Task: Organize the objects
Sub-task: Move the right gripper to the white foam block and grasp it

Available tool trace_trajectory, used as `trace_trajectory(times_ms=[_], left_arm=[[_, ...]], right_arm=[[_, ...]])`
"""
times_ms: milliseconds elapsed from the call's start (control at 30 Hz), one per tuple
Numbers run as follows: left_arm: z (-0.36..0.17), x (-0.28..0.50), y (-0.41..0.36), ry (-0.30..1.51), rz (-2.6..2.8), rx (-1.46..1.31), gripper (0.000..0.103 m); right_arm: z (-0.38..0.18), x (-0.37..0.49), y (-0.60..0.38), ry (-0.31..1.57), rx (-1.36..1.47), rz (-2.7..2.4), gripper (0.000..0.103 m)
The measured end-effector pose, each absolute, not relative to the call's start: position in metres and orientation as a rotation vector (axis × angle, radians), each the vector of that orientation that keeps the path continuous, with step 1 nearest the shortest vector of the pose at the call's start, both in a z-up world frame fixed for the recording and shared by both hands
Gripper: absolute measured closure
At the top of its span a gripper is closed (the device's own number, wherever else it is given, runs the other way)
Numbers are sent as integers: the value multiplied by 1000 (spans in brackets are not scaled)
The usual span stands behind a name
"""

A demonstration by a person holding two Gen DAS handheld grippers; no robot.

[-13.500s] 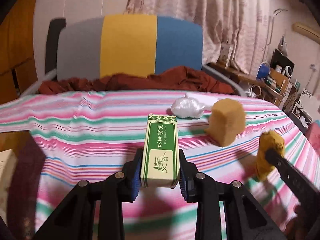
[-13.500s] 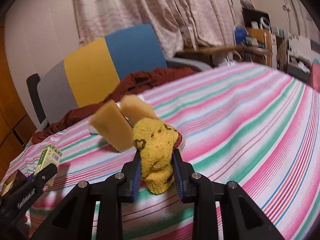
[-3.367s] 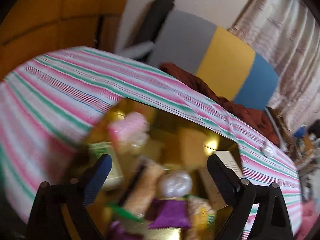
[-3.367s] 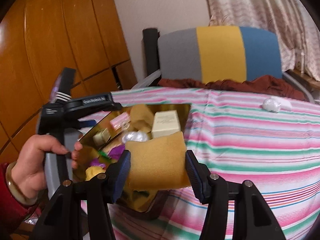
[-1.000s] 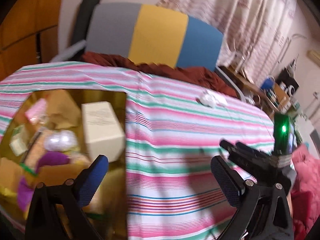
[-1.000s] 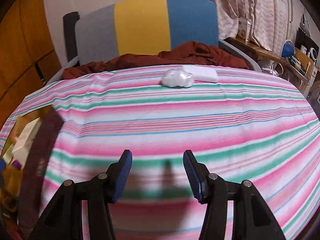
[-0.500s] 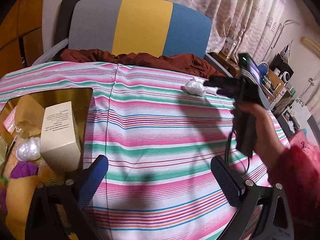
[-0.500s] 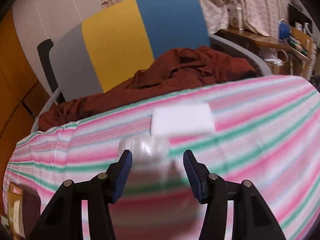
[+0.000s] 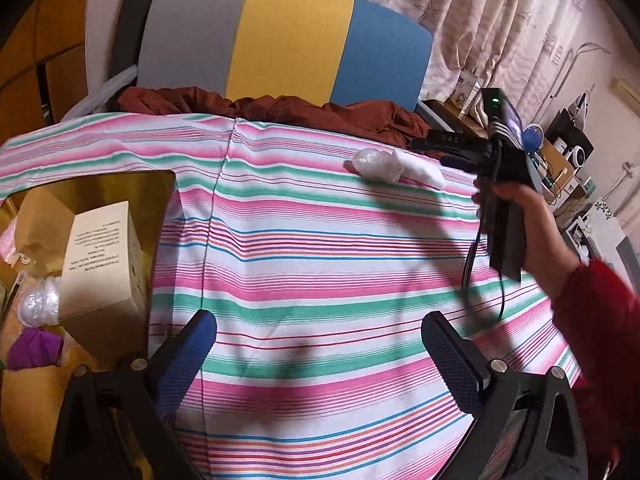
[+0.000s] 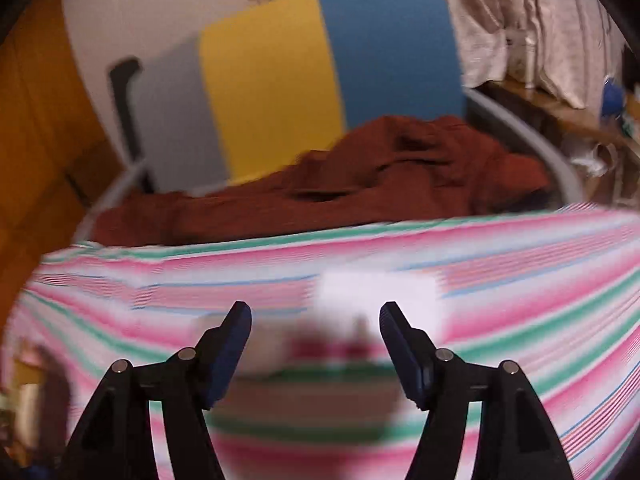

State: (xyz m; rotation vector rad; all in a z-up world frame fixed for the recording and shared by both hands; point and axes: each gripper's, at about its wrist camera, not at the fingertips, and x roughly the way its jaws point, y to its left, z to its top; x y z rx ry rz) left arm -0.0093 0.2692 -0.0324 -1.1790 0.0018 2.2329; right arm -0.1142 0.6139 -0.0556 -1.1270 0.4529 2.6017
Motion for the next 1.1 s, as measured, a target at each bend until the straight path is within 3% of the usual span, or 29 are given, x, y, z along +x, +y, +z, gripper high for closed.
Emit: trace_trajectory(times_ms=[233,533,800,900,933,1100], left_arm=[[-33,-13,276,26,2240,-1207,0],[-42,-22,291,-3,2221,-1247,0],[-40,-29,303,-49,2242,-1273,0],[-38,-35,310,-37,2266,-1287,0],[-36,-37,312,-50,2271,-1281,0],[-33,-54,340,-39,2308,-1227,0]], right_arm=[[-75,-167,681,660,-1250,2544,35],[-92,-144,673,655,-1529,2623,33],[-94,-119,606,221,-1558,2683,33],[-99,-111,594,176,-1458,2627,39],[-99,-108,592,191,-1431,2627,45],[-95,-55,587,461,-1229,2582,46]])
